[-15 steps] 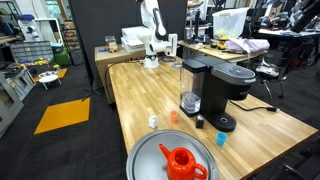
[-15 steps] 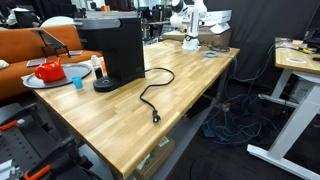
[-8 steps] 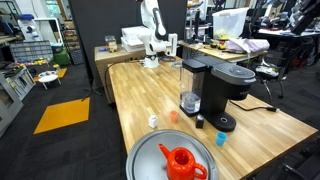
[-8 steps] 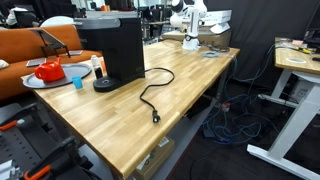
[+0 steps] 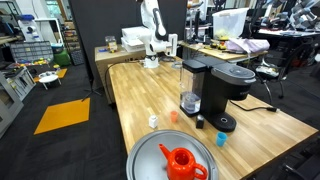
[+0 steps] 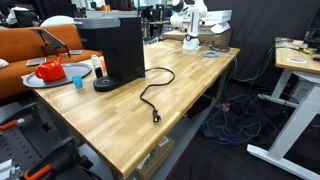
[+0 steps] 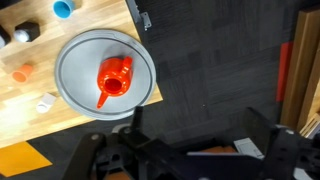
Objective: Move the tea pot to the left
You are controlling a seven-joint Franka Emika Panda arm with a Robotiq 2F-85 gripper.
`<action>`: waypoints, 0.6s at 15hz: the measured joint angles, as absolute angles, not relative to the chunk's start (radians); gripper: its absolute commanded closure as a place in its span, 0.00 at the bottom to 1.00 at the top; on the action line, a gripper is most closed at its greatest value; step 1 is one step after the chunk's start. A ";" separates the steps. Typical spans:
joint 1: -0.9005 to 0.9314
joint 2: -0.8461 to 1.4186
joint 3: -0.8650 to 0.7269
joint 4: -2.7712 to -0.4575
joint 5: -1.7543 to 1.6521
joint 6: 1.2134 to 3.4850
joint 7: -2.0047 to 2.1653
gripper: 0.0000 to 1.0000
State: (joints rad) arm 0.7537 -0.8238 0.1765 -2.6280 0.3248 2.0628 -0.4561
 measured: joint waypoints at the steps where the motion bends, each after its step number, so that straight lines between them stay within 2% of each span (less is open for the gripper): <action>1: 0.773 -0.810 0.178 -2.636 0.331 2.070 -0.456 0.00; 9: 0.798 -0.656 0.178 -2.641 0.333 2.161 -0.456 0.00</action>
